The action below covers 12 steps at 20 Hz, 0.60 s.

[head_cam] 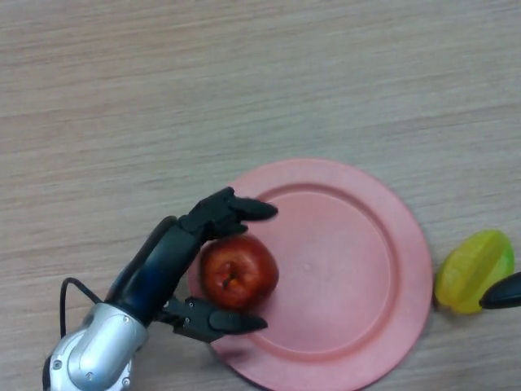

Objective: Pick up the red apple and place it on the plate

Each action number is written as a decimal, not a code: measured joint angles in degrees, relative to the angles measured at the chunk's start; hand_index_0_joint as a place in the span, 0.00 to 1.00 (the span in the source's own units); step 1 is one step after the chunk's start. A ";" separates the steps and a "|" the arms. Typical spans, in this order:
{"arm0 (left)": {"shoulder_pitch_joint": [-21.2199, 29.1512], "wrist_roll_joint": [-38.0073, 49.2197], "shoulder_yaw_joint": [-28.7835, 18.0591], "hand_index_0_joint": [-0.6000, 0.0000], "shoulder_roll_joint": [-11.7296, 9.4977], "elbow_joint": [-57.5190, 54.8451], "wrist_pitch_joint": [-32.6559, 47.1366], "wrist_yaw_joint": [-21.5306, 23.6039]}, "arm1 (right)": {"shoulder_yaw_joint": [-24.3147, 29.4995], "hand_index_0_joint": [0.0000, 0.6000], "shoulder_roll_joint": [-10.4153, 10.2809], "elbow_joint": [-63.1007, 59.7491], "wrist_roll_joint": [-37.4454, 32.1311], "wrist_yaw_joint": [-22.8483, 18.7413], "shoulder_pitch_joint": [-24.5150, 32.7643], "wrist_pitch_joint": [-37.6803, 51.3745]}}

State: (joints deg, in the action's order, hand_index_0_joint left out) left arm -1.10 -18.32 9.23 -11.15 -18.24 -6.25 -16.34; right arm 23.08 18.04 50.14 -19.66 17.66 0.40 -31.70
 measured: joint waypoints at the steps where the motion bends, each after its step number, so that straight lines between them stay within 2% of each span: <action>1: 0.58 0.02 -0.30 1.00 -0.18 -0.93 -0.04 -0.29 | 0.00 0.00 0.46 0.00 0.00 -0.07 0.64 -0.16; 2: 1.41 0.02 -0.64 1.00 -0.30 -3.37 -1.28 -0.84 | -0.06 0.00 1.40 0.01 0.00 -0.41 1.22 -0.16; 5: 3.06 2.26 -3.73 1.00 -1.18 -7.74 -1.98 -2.04 | -1.25 0.00 1.52 -0.18 0.47 -0.78 1.97 -0.17; 8: 4.26 12.62 -11.77 1.00 -1.72 -13.43 -5.92 -2.06 | -3.89 0.00 1.49 -0.85 0.44 -0.86 2.07 -0.19; 10: 3.24 19.59 -16.28 1.00 -3.80 -18.13 -9.60 -2.25 | -4.05 0.00 1.48 -0.85 0.45 -0.89 2.32 -0.22; 12: 2.43 25.16 -21.79 1.00 -4.42 -20.21 -10.23 -3.04 | -4.51 0.00 1.49 -0.86 0.44 -1.06 3.03 -0.67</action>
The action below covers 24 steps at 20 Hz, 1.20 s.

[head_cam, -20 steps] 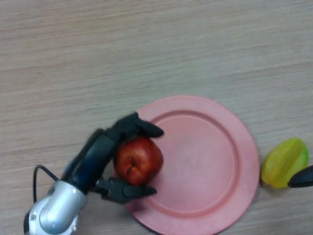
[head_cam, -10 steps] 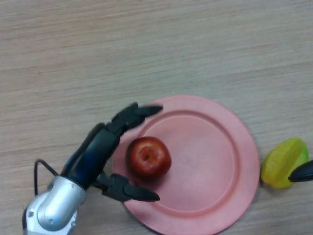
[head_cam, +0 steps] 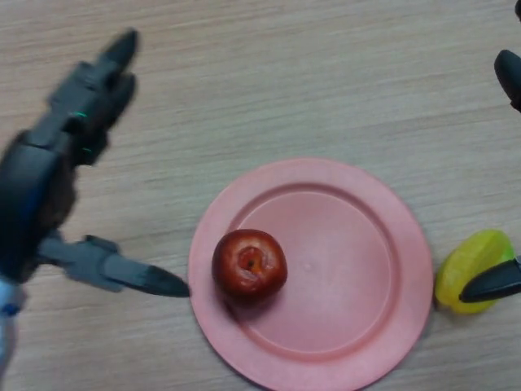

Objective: Pick up the red apple and place it on the plate

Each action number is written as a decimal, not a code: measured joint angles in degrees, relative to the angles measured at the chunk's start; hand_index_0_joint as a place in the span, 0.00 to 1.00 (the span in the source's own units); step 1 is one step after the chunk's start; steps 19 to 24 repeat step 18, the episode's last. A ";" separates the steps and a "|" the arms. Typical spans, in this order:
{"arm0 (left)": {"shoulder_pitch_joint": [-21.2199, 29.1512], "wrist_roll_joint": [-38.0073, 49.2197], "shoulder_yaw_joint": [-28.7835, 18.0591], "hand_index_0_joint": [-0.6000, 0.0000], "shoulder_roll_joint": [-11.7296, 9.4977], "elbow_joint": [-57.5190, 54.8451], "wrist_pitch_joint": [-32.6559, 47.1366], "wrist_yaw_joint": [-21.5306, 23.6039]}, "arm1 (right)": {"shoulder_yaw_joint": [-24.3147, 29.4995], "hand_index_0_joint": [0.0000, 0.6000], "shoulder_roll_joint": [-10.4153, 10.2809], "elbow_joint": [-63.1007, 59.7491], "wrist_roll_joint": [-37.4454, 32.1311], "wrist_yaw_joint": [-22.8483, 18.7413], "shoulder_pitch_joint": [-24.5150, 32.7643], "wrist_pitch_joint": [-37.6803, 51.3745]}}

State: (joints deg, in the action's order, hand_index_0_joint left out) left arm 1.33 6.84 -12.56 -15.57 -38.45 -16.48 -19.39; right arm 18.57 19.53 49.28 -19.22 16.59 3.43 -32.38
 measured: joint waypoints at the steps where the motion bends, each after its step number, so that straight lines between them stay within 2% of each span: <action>1: -0.39 1.20 -1.83 1.00 -0.15 -0.28 0.00 -0.08 | -0.21 0.00 0.00 0.03 -0.03 -0.05 0.09 0.00; 2: -1.09 1.76 -3.53 1.00 -0.72 -0.21 0.13 -0.08 | -0.21 0.00 0.00 0.03 -0.02 -0.12 0.09 -0.12; 5: -1.43 0.49 -3.62 1.00 -1.20 3.29 2.91 -0.31 | -0.25 0.00 0.00 0.02 -0.04 -0.20 0.10 -0.45; 9: -1.73 0.58 -3.61 1.00 -1.32 0.84 2.83 -0.40 | -0.25 0.00 0.00 -0.35 -0.06 -0.52 0.10 -0.45; 16: -4.58 0.67 -3.67 1.00 0.57 -2.88 2.75 -0.49 | -0.26 0.00 0.00 1.53 -0.05 -0.48 -0.15 -0.57; 24: -5.47 0.66 -3.90 1.00 0.72 -3.20 2.68 -1.19 | -0.26 0.00 0.00 1.72 -0.06 -0.47 -0.16 -0.69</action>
